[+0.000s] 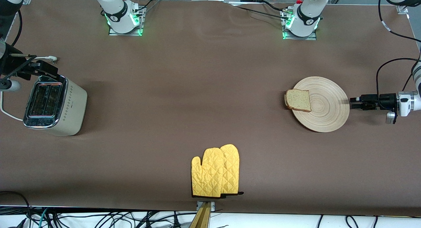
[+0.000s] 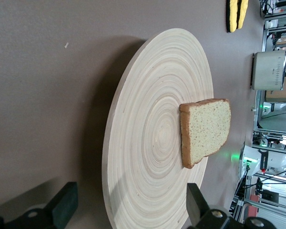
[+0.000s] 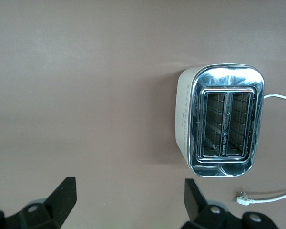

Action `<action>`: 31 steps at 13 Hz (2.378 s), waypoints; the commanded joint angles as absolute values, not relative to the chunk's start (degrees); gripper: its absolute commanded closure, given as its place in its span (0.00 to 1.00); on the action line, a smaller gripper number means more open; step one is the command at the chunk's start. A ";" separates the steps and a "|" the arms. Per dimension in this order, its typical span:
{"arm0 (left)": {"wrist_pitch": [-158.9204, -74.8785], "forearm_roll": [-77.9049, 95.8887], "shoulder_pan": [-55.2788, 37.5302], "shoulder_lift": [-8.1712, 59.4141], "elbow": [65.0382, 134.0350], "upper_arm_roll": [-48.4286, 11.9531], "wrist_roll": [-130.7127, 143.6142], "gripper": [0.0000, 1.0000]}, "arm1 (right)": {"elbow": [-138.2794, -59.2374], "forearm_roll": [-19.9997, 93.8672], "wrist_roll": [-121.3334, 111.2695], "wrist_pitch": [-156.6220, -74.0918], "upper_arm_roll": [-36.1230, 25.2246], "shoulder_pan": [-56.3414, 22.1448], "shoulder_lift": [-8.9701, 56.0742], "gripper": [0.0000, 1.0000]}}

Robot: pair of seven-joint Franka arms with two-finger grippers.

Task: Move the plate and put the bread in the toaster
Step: 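Lower the left gripper and reach toward the wooden plate's rim, then push the wooden plate with the left gripper toward the table's middle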

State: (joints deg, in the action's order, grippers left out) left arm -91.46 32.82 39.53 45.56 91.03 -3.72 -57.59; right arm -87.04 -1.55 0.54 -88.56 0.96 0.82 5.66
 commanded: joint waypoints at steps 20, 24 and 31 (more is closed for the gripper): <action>-89.47 38.94 39.99 49.04 91.32 -3.08 -66.27 0.59 | -85.87 -0.70 0.97 -88.33 1.14 1.32 6.24 0.00; -91.57 38.85 39.99 49.92 91.58 -3.16 -66.36 1.00 | -85.87 -0.70 0.97 -88.24 1.14 1.41 6.24 0.00; -94.23 38.76 39.11 50.45 91.93 -3.43 -59.98 1.00 | -85.87 -0.70 0.97 -88.33 1.14 1.41 6.24 0.00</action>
